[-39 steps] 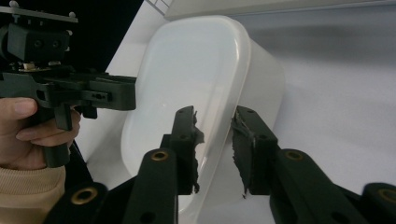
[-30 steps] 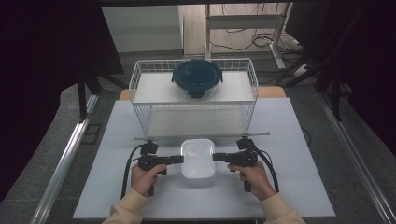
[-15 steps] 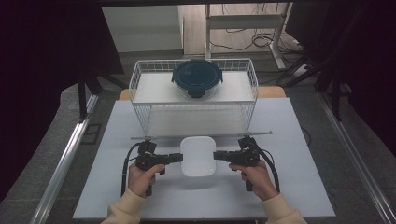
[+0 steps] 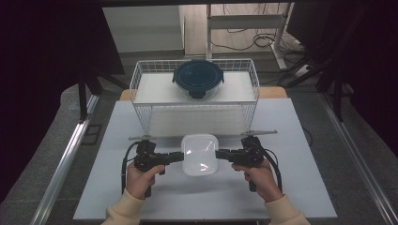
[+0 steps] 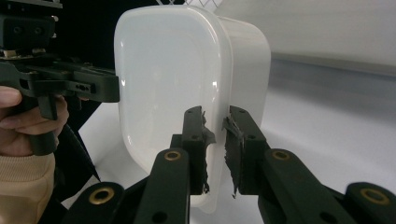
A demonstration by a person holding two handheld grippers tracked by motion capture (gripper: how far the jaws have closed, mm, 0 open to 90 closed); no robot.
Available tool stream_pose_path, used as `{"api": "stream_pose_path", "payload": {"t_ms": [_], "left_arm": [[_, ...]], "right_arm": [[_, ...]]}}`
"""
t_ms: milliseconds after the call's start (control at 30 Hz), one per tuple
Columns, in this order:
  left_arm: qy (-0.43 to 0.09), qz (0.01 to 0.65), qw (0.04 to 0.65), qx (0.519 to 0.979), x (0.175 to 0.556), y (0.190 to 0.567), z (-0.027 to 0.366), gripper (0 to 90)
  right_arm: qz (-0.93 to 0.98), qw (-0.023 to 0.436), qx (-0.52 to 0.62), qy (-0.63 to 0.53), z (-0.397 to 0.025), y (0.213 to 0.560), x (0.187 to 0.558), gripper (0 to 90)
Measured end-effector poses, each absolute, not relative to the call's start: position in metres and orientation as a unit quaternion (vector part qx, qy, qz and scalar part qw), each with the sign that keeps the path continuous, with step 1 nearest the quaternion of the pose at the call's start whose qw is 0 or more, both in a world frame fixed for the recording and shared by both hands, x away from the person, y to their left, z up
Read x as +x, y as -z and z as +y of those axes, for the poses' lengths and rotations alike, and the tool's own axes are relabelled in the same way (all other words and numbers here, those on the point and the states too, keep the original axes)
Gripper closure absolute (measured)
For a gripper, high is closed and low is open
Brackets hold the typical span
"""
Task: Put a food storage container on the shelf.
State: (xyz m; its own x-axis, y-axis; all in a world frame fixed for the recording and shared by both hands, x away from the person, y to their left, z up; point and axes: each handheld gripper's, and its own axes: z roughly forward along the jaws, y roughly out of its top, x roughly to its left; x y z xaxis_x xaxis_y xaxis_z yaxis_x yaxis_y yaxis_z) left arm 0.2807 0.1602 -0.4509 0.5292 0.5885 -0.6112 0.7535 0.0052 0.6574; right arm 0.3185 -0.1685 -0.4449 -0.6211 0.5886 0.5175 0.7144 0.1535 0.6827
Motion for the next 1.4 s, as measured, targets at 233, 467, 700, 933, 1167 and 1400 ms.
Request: {"api": "stream_pose_path", "payload": {"t_ms": [233,467,700,933,1167,1400], "left_arm": [[0.063,0.464,0.53,0.707,0.279,0.434,0.162,80.6],[0.056,0.455,0.541,0.706,0.282,0.419,0.167,80.6],[0.042,0.449,0.548,0.705,0.286,0.398,0.172,80.4],[0.025,0.438,0.557,0.705,0.287,0.373,0.178,80.3],[0.005,0.428,0.564,0.707,0.292,0.344,0.179,80.1],[-0.012,0.418,0.568,0.709,0.301,0.318,0.178,80.2]], "right_arm": [[-0.758,0.046,-0.415,0.5,-0.167,0.429,0.314,77.3],[-0.756,0.035,-0.402,0.515,-0.165,0.412,0.316,77.3],[-0.752,0.027,-0.388,0.532,-0.161,0.391,0.319,77.5],[-0.756,0.008,-0.372,0.539,-0.155,0.365,0.321,77.4],[-0.757,-0.01,-0.362,0.543,-0.151,0.335,0.326,77.4],[-0.756,-0.024,-0.359,0.547,-0.15,0.308,0.333,77.4]]}}
